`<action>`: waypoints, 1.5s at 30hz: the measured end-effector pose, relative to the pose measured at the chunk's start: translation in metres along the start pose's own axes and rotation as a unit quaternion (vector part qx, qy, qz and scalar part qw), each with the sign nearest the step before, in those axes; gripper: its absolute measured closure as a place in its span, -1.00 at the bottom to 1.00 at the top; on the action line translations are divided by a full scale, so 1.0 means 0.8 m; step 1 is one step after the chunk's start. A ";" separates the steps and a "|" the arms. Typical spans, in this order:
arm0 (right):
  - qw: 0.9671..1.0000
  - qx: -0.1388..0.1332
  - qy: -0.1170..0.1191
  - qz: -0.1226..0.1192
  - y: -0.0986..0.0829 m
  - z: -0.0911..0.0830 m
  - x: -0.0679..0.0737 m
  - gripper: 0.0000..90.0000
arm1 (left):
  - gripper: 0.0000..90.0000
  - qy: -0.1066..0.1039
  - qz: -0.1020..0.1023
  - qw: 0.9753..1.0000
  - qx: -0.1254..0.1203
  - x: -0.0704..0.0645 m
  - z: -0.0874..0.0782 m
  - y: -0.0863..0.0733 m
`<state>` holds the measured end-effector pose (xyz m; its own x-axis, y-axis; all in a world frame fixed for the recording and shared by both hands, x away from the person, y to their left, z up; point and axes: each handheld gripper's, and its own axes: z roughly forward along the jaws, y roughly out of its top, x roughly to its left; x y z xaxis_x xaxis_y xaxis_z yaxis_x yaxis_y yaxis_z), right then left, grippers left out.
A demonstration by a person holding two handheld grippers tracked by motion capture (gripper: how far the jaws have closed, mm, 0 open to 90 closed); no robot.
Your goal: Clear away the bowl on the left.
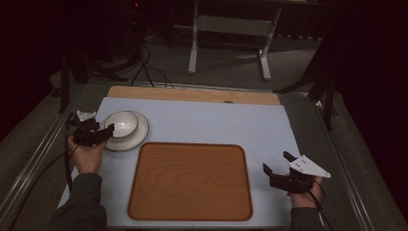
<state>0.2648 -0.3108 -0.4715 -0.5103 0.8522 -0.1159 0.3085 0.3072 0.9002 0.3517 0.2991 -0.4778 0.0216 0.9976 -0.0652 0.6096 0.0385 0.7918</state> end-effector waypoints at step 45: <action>1.000 -0.028 -0.008 -0.004 0.002 -0.010 0.000 -0.69 | 0.66 0.021 -0.152 0.982 0.106 0.005 0.056 -0.008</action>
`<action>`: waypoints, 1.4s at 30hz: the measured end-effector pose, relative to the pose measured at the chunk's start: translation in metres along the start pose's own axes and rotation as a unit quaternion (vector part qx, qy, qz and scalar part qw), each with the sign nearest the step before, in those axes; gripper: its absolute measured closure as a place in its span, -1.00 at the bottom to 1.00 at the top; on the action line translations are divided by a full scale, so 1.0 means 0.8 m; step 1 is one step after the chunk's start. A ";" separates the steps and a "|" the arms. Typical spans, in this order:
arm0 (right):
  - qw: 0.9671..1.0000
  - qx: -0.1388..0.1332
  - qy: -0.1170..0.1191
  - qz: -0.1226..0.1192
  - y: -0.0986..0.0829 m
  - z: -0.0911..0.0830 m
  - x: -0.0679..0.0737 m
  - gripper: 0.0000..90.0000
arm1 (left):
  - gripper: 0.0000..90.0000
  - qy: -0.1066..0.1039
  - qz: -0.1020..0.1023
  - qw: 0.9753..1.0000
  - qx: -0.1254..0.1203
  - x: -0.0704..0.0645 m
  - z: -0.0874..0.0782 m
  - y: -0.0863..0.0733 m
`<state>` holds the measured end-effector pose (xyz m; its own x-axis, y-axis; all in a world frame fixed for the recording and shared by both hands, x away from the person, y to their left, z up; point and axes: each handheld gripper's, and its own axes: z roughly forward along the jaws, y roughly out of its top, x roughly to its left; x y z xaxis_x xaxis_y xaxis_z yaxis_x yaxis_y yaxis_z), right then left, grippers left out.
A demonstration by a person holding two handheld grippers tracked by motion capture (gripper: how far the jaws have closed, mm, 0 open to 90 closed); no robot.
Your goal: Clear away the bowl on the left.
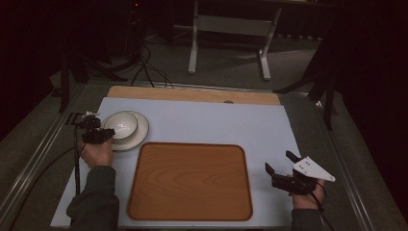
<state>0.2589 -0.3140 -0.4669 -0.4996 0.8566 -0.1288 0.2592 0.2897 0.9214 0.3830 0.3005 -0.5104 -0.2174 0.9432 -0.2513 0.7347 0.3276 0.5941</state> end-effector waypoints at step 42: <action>1.000 -0.002 0.000 0.001 0.001 -0.001 0.000 -0.69 | 0.84 -0.073 -0.024 0.996 -0.052 0.019 -0.062 0.009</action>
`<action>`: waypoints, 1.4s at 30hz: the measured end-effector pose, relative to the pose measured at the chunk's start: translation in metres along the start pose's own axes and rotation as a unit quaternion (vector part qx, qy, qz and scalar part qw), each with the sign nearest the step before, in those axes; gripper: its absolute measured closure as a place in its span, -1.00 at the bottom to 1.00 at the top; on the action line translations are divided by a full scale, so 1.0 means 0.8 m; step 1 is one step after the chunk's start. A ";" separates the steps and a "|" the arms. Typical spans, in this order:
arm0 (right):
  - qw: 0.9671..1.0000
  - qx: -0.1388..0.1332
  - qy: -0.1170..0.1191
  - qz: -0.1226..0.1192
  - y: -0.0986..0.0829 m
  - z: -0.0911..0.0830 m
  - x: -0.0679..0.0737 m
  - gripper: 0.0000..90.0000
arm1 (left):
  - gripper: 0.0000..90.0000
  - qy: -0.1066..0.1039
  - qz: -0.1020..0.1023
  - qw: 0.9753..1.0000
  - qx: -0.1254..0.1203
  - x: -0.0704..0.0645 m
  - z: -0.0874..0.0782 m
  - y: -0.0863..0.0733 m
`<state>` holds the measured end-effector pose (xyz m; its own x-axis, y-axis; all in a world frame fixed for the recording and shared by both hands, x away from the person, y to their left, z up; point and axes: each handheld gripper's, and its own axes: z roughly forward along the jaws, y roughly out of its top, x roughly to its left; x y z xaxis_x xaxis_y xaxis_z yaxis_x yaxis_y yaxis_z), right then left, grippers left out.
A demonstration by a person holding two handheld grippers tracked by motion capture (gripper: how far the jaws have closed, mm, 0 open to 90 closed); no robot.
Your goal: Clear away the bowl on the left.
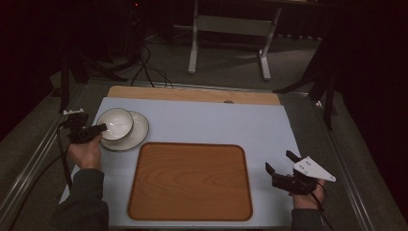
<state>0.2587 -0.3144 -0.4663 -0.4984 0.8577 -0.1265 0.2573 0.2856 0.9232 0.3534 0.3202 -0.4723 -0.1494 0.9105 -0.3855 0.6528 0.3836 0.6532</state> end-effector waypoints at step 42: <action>1.000 0.003 0.015 0.009 -0.001 0.002 -0.003 -0.69 | 0.84 -0.070 0.045 0.996 -0.041 -0.012 -0.076 -0.059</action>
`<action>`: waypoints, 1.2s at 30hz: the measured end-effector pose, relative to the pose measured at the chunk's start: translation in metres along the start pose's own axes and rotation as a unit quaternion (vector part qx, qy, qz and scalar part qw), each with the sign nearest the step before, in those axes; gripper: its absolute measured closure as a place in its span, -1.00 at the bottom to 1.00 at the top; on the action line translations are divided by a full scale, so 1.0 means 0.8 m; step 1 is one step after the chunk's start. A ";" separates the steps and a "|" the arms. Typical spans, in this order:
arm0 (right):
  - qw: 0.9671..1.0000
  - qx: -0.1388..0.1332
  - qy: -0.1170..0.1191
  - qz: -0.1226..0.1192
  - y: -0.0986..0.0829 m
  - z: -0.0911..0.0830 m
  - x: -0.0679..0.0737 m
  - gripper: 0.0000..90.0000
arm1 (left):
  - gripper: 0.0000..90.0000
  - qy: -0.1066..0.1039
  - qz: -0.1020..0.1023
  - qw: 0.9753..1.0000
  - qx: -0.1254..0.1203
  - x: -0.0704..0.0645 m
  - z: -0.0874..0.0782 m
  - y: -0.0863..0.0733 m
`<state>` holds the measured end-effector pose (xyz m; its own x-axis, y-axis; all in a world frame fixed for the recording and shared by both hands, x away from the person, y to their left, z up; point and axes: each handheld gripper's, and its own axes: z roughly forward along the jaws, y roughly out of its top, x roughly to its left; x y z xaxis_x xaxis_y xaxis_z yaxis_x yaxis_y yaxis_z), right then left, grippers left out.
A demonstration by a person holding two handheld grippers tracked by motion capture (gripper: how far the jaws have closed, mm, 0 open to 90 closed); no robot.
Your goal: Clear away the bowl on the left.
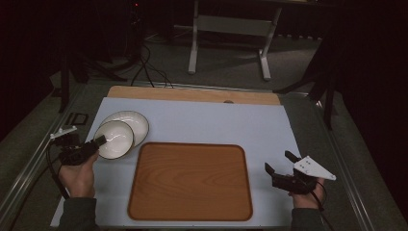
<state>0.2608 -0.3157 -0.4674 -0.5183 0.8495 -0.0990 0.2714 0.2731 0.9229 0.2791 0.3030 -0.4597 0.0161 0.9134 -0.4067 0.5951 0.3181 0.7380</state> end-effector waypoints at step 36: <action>1.000 -0.005 0.004 0.015 0.000 -0.002 -0.004 -0.67 | 0.84 -0.059 0.057 0.996 0.026 -0.072 0.000 -0.019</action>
<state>0.2608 -0.3191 -0.4668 -0.5164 0.8536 -0.0684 0.2789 0.2431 0.9290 0.2696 0.2459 -0.4476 0.1786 0.9060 -0.3838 0.6249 0.1969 0.7555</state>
